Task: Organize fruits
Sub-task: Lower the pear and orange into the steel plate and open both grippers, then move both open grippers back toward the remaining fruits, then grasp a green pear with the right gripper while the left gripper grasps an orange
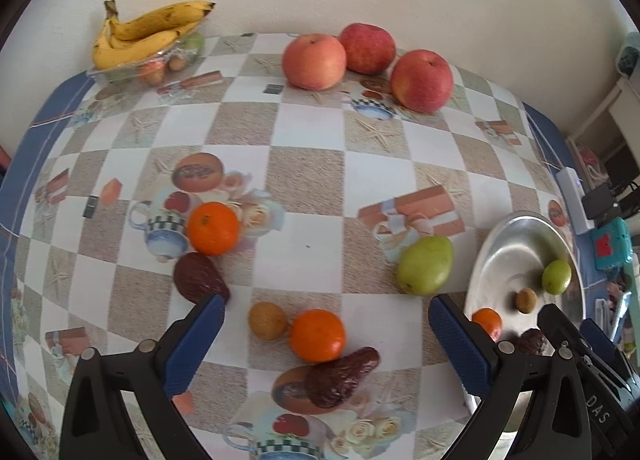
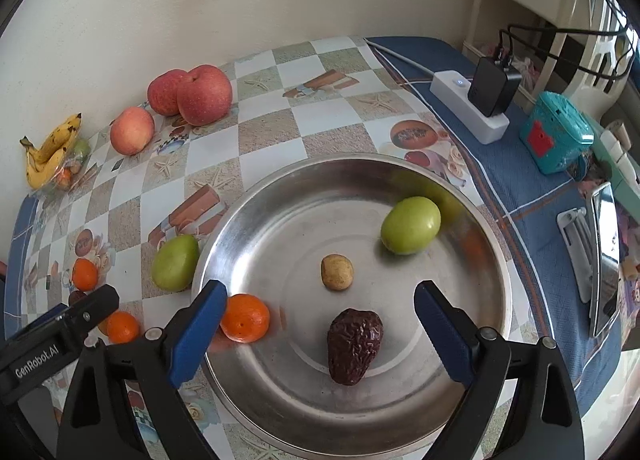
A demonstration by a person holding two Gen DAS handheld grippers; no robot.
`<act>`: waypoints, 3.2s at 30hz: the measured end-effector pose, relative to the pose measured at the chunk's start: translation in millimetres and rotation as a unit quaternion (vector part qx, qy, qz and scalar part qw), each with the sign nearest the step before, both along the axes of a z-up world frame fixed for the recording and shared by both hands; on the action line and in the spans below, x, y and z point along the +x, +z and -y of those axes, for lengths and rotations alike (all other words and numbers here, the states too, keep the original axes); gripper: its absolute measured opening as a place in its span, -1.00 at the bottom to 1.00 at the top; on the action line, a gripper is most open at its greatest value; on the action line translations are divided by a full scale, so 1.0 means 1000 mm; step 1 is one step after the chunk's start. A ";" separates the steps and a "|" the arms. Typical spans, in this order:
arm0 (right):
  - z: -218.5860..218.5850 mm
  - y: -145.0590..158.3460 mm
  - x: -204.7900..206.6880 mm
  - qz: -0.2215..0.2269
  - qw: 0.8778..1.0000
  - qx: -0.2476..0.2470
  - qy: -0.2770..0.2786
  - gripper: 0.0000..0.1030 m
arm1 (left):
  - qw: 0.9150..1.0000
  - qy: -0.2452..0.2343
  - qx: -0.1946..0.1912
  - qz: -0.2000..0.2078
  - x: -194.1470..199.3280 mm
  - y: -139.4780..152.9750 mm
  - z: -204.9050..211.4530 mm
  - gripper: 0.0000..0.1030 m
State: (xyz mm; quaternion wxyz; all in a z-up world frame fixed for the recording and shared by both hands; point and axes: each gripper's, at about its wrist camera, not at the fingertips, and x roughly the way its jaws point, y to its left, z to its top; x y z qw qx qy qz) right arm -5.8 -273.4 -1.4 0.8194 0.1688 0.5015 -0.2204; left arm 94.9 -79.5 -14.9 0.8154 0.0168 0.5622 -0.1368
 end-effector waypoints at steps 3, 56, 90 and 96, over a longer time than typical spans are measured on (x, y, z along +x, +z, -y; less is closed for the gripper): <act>-0.006 0.001 0.002 0.001 1.000 -0.008 0.005 0.84 | 1.000 0.008 0.007 0.011 0.004 0.005 -0.008 1.00; -0.091 0.017 0.084 0.040 0.992 0.068 0.098 0.20 | 0.995 0.077 -0.045 0.052 0.071 0.014 -0.102 0.97; -0.097 -0.042 0.097 -0.047 0.992 -0.018 0.117 -0.15 | 0.998 0.047 -0.043 -0.027 0.075 -0.043 -0.074 -0.20; -0.092 -0.040 0.094 -0.029 0.993 0.036 0.112 -0.15 | 0.997 0.060 -0.046 -0.034 0.075 -0.039 -0.082 -0.20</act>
